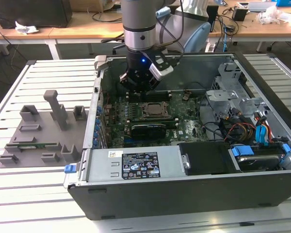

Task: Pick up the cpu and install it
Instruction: 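Install the first cpu locking lever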

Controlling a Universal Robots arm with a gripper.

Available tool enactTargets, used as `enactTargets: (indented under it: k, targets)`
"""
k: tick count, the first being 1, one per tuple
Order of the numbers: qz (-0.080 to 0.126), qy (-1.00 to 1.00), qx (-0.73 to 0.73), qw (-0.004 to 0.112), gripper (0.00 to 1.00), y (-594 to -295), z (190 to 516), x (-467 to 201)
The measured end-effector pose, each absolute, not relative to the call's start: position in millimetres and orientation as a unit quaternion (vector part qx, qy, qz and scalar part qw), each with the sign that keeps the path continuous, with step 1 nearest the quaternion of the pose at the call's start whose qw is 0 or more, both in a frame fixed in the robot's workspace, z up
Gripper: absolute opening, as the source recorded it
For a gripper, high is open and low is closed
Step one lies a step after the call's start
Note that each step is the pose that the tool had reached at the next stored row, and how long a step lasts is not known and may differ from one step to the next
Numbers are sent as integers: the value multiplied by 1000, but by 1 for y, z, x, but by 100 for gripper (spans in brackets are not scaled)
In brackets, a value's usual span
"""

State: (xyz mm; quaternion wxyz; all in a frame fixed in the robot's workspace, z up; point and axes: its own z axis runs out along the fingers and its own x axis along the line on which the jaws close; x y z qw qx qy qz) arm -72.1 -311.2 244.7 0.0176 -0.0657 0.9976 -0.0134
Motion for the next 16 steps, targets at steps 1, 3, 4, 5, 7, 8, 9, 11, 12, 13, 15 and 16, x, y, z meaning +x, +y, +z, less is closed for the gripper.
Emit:
enactTargets:
  k: [1, 3, 4, 5, 7, 8, 9, 11, 12, 13, 15, 16]
  targets:
    - [-13, 998, -66, 18, 11, -311, 245, -74]
    - [-13, 998, -66, 18, 11, -311, 245, -84]
    - [-13, 998, -66, 18, 11, -311, 245, -86]
    - [-13, 998, -66, 18, 11, -311, 245, -89]
    - [-13, 998, -66, 18, 11, -311, 245, -93]
    - [-8, 998, -66, 19, 11, -311, 245, -94]
    - [-2, 998, -66, 19, 11, -311, 245, -94]
    - [14, 998, -65, 20, 11, -311, 245, -95]
    - [14, 998, -65, 20, 11, -311, 245, -95]
    - [15, 998, -65, 20, 11, -311, 245, -95]
    - [15, 998, -65, 20, 11, -311, 249, -95]
    - [15, 998, -65, 20, 11, -311, 252, -95]
